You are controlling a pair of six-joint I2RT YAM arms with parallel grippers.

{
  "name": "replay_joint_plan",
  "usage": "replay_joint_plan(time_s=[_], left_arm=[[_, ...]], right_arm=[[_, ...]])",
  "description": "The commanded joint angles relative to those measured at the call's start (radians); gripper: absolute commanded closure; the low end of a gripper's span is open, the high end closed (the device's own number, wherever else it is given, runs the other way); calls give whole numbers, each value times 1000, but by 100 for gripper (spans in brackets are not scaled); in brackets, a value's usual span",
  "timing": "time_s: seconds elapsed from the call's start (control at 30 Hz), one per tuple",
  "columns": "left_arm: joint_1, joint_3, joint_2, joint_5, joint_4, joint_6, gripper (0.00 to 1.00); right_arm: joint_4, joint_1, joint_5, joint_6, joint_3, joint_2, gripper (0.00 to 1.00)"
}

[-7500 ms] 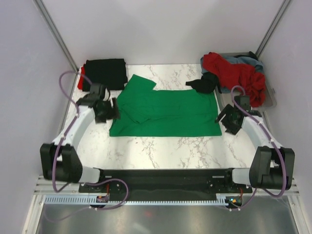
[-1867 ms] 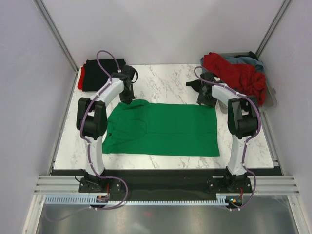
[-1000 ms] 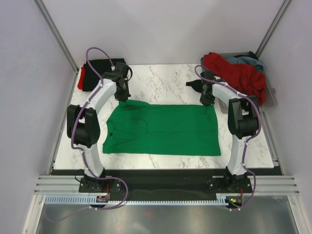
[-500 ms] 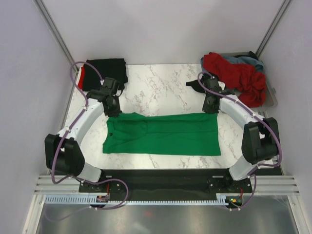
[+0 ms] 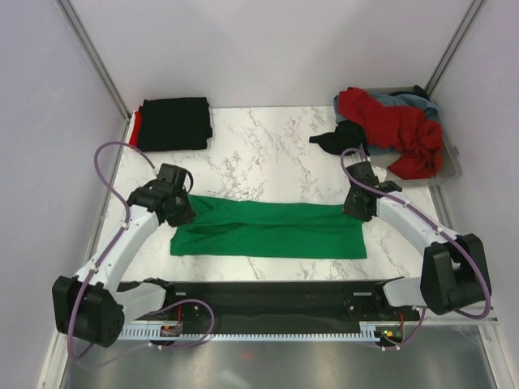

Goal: Fold and stack the t-shirts
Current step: Fold the tshirt

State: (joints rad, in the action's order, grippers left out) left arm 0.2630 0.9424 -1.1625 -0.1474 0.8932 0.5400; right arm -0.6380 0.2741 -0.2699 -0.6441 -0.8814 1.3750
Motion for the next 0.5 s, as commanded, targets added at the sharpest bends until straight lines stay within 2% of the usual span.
replay_joint_plan(time_s=[0.0,0.07,0.1,0.13,0.17,0.23,0.37,0.47], left_arm=[[-5,-109,113,95,-23,158,88],[-5,-175,214,120,-54,207,82],[-5,-191,249,115,-63,219,76],[-5,-200,279,102,-71,227,70],[-5,-205,303,92,-77,235,61],[-5,-208,346,62,-96,239,50],[-5,-183,311,46,-134,241,47],[-2,-195,229,88,-220,235,47]], right_arm=[[8,0,-19,-68,80,-94,52],[3,0,-17,-87,105,-145,50],[0,0,-18,-88,113,-190,42],[-5,0,-20,-89,107,-209,40],[-15,-1,-19,-83,99,-221,39],[-15,0,11,-66,64,-226,39],[12,16,72,-45,12,-160,40],[84,43,136,-22,10,-85,41]])
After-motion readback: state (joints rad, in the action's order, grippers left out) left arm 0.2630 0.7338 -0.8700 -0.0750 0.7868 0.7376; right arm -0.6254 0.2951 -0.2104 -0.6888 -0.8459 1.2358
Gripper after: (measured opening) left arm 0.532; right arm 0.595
